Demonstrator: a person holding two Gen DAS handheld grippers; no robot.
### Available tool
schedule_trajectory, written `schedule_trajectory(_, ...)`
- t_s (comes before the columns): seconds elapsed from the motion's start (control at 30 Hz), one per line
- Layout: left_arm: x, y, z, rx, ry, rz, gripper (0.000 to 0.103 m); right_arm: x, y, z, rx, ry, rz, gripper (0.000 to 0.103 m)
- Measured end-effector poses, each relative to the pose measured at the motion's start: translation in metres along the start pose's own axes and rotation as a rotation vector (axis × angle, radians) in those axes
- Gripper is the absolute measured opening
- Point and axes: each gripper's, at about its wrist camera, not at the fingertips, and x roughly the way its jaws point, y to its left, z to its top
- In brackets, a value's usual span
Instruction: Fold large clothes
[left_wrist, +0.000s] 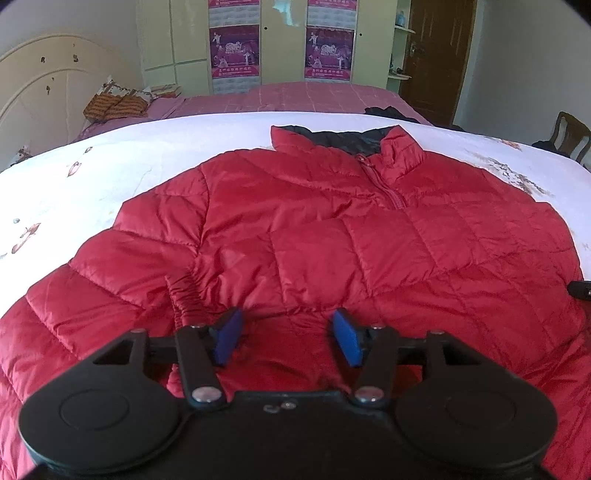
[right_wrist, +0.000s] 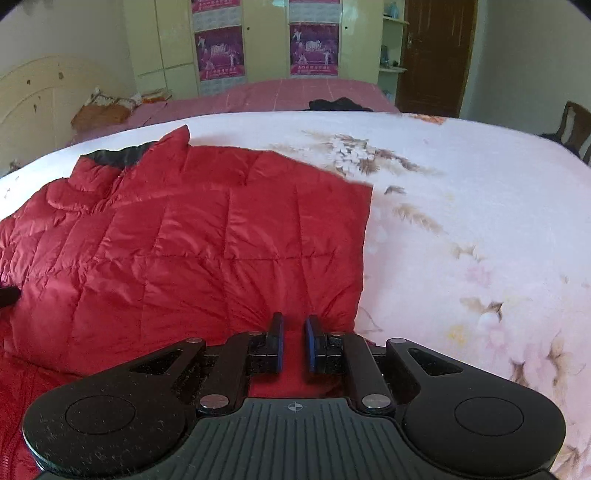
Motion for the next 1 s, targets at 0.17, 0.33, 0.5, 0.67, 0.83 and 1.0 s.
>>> schedule_trajectory(0.17,-0.007,-0.001,0.0,-0.024,-0.009,-0.019,0.094,-0.025,-0.003,0.002,0.056,-0.057,0.032,0.011)
schedule_trajectory(0.33,-0.029,-0.006,-0.005,-0.033,-0.047,0.037,0.097,-0.034,-0.001,0.0,0.048,-0.053,-0.013,0.038)
schedule_trajectory(0.5,-0.063,0.018,-0.021,-0.134,-0.104,0.074,0.094,-0.058,0.004,-0.003,-0.008,-0.126,0.007,0.072)
schedule_trajectory(0.67,-0.095,0.055,-0.053,-0.298,-0.108,0.124,0.086,-0.068,0.007,-0.002,-0.003,-0.127,0.034,0.072)
schedule_trajectory(0.83,-0.135,0.095,-0.105,-0.507,-0.106,0.193,0.079,-0.068,0.02,-0.007,-0.018,-0.107,0.093,0.072)
schedule_trajectory(1.0,-0.169,0.121,-0.161,-0.75,-0.13,0.239,0.075,-0.062,0.045,-0.016,-0.065,-0.075,0.165,0.072)
